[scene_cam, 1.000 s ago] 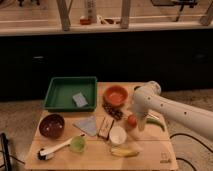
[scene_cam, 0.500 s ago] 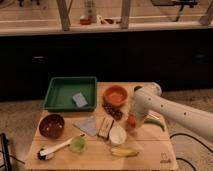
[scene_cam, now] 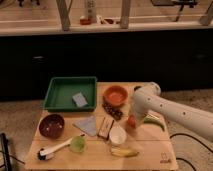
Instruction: Place apple in purple bowl
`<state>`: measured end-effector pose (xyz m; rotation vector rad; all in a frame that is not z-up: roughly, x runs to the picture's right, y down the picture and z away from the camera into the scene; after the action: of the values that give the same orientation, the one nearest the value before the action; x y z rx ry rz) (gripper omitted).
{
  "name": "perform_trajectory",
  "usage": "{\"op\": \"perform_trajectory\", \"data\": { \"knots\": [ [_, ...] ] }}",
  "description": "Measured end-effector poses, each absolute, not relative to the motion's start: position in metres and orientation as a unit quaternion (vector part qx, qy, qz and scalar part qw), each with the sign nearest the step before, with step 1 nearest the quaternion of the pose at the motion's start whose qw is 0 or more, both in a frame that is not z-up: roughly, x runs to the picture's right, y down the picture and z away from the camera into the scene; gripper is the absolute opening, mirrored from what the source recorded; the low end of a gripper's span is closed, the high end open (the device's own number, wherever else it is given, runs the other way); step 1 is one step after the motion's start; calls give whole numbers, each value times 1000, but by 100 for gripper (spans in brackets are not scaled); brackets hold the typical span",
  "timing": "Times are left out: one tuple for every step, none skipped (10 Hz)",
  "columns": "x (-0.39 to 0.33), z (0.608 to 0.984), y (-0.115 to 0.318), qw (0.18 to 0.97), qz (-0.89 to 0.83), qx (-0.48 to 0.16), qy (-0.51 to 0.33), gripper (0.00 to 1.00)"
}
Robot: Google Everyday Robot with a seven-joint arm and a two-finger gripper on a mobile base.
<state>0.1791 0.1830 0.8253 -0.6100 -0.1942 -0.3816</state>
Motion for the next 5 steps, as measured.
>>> {"op": "perform_trajectory", "data": {
  "knots": [
    [178, 821, 179, 931, -192, -294, -95, 0],
    [177, 814, 175, 932, -197, -291, -96, 0],
    [175, 809, 171, 932, -201, -285, -98, 0],
    [174, 804, 167, 932, -206, -280, -100, 0],
    [172, 798, 162, 932, -211, -273, -105, 0]
  ]
}}
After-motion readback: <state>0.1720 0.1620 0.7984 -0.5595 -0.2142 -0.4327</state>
